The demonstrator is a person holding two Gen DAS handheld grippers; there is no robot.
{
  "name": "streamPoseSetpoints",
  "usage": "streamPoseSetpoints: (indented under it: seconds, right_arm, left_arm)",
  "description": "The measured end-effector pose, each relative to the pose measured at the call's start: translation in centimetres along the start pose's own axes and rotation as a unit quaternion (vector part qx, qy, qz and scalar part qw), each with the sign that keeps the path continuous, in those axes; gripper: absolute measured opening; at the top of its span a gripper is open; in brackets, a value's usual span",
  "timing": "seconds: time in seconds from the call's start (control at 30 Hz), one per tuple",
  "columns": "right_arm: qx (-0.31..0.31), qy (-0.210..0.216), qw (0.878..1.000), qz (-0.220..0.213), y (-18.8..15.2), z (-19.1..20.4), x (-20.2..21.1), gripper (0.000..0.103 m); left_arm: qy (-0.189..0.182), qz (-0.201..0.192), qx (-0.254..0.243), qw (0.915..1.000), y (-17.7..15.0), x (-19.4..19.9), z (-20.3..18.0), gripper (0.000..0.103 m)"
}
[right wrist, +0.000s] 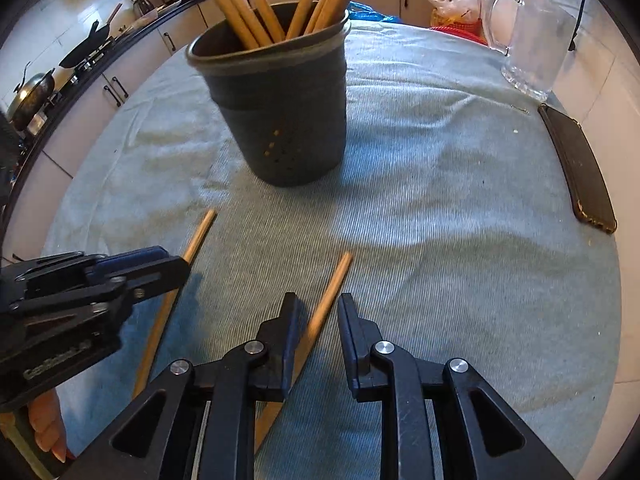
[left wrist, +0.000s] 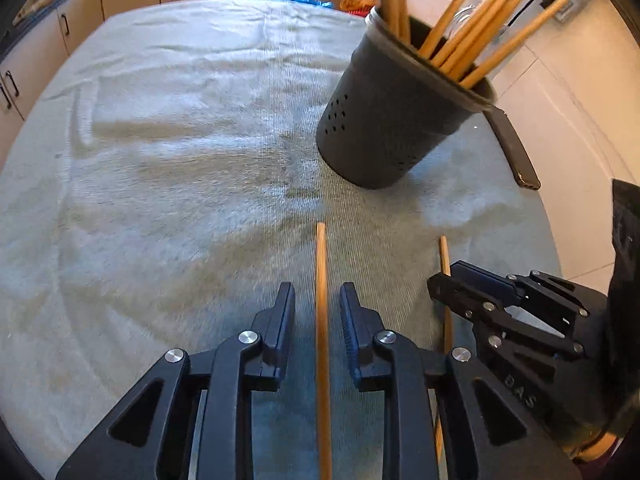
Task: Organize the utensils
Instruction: 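Close the left tool on a chopstick while the right tool grasps the other, then lift both chopsticks upright and carry them toward the grey holder cup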
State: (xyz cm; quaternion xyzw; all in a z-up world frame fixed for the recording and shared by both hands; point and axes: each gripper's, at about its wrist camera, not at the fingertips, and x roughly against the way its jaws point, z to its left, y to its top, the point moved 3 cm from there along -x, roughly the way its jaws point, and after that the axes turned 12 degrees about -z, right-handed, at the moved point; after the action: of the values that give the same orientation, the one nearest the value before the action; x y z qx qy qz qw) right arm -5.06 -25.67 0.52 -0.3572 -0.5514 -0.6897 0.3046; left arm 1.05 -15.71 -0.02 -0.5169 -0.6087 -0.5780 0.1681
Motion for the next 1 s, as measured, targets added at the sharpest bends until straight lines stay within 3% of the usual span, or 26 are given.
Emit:
streamPoseSetpoints:
  seconds: [0.3, 0.4, 0.53, 0.9, 1.0]
  right_arm:
    - [0.007, -0.011, 0.999, -0.043, 0.6, 0.3, -0.8, 0.022]
    - [0.015, -0.027, 0.998, -0.059, 0.6, 0.5, -0.8, 0.011]
    - [0.002, -0.019, 0.998, -0.061, 0.5, 0.2, -0.2, 0.006]
    - [-0.03, 0.019, 0.988, -0.151, 0.9, -0.4, 7.7, 0.006]
    - [-0.03, 0.024, 0.985, -0.171, 0.8, -0.3, 9.9, 0.006]
  left_arm:
    - [-0.025, -0.016, 0.015, 0.9994, 0.4, -0.6, 0.5, 0.022]
    - [-0.013, -0.034, 0.009, 0.9993, 0.2, -0.5, 0.8, 0.002]
    - [0.0, -0.05, 0.02, 0.9985, 0.2, 0.8, 1.1, 0.0]
    - [0.027, -0.152, -0.038, 0.9873, -0.4, 9.4, -1.4, 0.0]
    - [0.037, -0.154, -0.064, 0.9853, -0.7, 10.0, -2.3, 0.0]
